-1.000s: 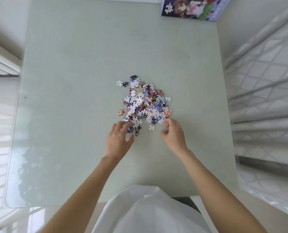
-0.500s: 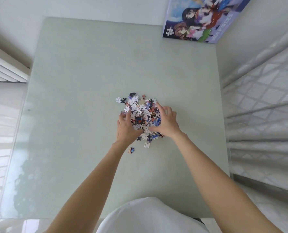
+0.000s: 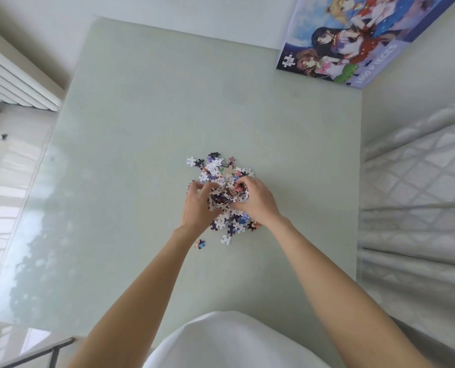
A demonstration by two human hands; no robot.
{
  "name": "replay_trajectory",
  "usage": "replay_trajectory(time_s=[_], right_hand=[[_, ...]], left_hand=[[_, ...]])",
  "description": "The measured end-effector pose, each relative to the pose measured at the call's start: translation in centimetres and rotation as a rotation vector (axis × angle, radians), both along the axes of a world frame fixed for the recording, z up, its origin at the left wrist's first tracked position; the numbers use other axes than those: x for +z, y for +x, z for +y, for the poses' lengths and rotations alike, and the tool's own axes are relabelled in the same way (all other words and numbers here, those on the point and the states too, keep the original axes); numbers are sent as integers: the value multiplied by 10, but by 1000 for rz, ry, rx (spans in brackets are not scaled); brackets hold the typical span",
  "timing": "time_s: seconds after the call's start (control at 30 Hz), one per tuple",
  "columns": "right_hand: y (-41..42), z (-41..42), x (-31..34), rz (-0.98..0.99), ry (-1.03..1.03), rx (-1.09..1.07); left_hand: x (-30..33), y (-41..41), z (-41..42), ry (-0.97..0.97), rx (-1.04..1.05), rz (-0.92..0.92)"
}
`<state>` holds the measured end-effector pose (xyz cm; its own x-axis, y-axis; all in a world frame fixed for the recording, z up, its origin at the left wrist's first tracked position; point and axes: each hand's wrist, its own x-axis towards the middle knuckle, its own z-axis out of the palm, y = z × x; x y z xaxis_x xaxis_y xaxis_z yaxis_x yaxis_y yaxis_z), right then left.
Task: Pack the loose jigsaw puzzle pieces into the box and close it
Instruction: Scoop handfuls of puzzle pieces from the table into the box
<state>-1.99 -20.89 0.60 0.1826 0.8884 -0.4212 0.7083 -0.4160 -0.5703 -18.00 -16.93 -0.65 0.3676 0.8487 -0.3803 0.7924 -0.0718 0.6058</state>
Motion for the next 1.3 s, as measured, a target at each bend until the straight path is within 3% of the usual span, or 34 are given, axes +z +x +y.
replay_trajectory(time_s=[0.47,0.83,1.07,1.3], right_hand=[[0,9,2,232,-78,-16],[-3,16,0,172,-51,-72],[6,6,-2,137,-33,-119],[2,0,4,8,-41,-8]], left_hand=[[3,14,-3,-72,16,0],[5,-4,6,-44,-36,-73],[9,-17,9,-51,71,-132],[14,-24,10,-74,95,-105]])
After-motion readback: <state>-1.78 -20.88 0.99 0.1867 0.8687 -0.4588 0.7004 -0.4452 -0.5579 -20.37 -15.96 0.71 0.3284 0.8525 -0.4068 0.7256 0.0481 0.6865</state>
